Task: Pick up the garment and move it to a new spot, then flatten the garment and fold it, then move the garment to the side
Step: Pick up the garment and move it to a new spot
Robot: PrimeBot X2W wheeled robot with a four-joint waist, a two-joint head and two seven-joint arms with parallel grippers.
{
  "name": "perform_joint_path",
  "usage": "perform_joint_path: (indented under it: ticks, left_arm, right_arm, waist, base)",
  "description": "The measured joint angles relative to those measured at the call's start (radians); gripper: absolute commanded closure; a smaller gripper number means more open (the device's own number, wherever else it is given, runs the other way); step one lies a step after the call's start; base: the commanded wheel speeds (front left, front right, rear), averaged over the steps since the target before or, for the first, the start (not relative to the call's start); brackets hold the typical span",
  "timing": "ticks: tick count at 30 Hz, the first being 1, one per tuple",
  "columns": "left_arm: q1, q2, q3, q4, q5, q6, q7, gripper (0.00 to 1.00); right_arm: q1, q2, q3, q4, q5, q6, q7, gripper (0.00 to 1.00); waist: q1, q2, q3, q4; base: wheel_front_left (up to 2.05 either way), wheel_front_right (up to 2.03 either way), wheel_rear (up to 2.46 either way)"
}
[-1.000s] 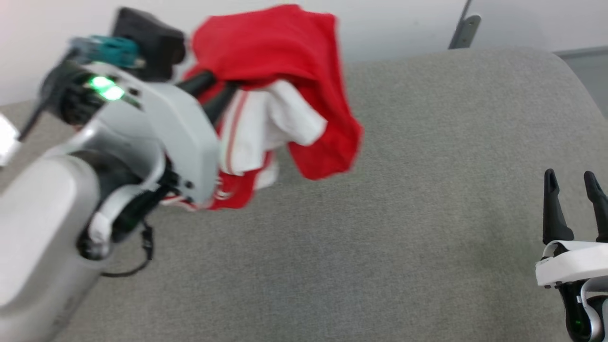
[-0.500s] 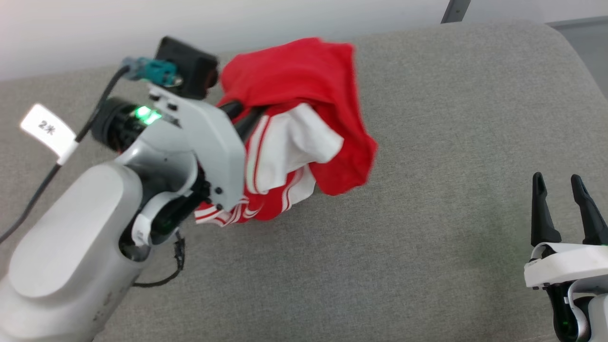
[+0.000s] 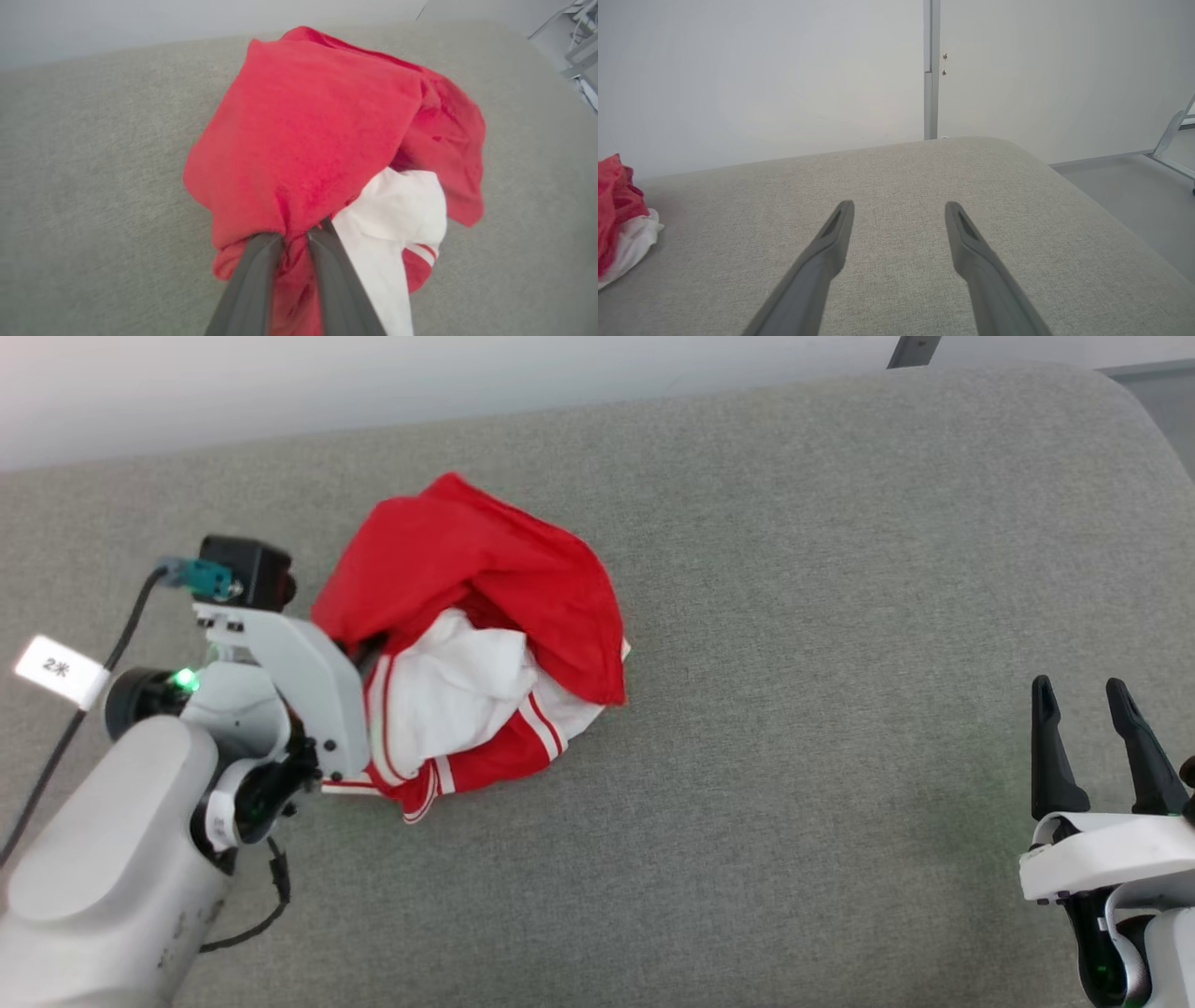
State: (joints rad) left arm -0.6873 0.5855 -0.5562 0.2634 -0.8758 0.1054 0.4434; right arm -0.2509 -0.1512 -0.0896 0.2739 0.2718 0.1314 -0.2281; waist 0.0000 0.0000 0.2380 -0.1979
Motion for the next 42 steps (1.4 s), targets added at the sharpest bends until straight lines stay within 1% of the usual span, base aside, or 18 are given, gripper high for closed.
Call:
perform_joint_path:
  ticks: [5,13,20,23,24,25,28,33,38,42]
  left_arm:
    - [-0.001,-0.006,-0.017,0.117,0.016,-0.019,-0.021,1.00]
    - [-0.024,-0.047,-0.045,0.281,0.033,-0.050,-0.052,1.00]
    - [-0.050,-0.080,-0.062,0.399,0.032,-0.095,-0.066,1.00]
    - [-0.060,-0.092,-0.065,0.439,0.030,-0.116,-0.072,0.53]
    - [-0.063,-0.095,-0.065,0.451,0.029,-0.117,-0.075,0.20]
    - [-0.064,-0.098,-0.066,0.461,0.028,-0.123,-0.076,0.00]
    - [-0.065,-0.099,-0.067,0.479,0.022,-0.135,-0.083,0.00]
    - [-0.065,-0.083,-0.069,0.476,0.030,-0.154,-0.125,0.00]
    - [-0.036,-0.055,-0.062,0.425,0.040,-0.160,-0.202,0.00]
    - [0.011,-0.018,-0.043,0.353,0.050,-0.154,-0.290,0.00]
  right_arm:
    - [-0.006,-0.003,0.007,0.003,-0.002,0.000,-0.001,0.00]
    - [-0.025,-0.011,0.030,0.012,-0.002,0.000,-0.002,0.00]
    - [-0.027,-0.017,0.041,0.016,-0.001,0.000,-0.006,0.00]
    - [-0.027,-0.023,0.047,0.019,0.000,0.000,-0.007,0.00]
    - [-0.027,-0.026,0.049,0.020,0.000,0.000,-0.007,0.00]
    - [-0.026,-0.028,0.052,0.021,0.000,0.000,-0.007,0.00]
    - [-0.023,-0.032,0.058,0.019,0.000,0.000,-0.001,0.00]
    - [-0.005,-0.048,0.069,0.014,0.005,0.000,0.001,0.00]
    - [0.020,-0.063,0.087,0.007,0.019,0.000,0.009,0.00]
    - [0.045,-0.074,0.097,0.002,0.028,0.000,0.010,0.00]
  waist:
    - [0.0000,0.0000,0.004,0.009]
    - [0.0000,0.0000,-0.003,0.017]
    - [0.0000,0.0000,-0.014,0.022]
    - [0.0000,0.0000,-0.023,0.026]
    - [0.0000,0.0000,-0.028,0.027]
    - [0.0000,0.0000,-0.033,0.029]
    - [0.0000,0.0000,-0.054,0.034]
    - [0.0000,0.0000,-0.096,0.046]
    - [0.0000,0.0000,-0.146,0.063]
    - [0.0000,0.0000,-0.188,0.080]
  base:
    - [0.00,0.00,0.00]
    - [0.00,0.00,0.00]
    - [0.00,0.00,0.00]
    - [0.00,0.00,0.00]
    - [0.00,0.00,0.00]
    - [0.00,0.00,0.00]
    - [0.00,0.00,0.00]
    - [0.00,0.00,0.00]
    - [0.00,0.00,0.00]
    - [0.00,0.00,0.00]
